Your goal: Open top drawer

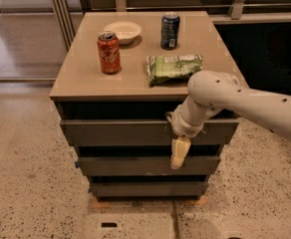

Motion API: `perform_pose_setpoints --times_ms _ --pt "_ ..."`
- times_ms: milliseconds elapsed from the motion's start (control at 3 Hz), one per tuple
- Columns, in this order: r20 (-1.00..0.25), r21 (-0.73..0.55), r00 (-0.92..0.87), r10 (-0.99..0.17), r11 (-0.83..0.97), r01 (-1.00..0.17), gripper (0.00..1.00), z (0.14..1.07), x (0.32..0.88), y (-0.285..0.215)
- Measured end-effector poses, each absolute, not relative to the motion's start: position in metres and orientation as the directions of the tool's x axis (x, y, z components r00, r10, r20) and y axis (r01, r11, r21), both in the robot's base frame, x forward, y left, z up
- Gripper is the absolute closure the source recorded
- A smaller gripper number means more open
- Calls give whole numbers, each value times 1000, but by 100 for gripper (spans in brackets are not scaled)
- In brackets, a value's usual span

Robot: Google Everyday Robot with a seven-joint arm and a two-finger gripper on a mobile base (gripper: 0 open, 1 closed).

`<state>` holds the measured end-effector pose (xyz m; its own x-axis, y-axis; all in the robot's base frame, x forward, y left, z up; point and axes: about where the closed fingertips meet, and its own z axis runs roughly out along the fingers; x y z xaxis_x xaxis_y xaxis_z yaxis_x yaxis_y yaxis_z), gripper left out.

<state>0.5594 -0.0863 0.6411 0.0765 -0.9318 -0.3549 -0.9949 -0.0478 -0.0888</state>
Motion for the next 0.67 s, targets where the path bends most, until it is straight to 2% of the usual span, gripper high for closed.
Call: perform_pose_setpoints --times_ms 667 --pt "-386 -39 84 -919 -75 -996 0 659 516 -84"
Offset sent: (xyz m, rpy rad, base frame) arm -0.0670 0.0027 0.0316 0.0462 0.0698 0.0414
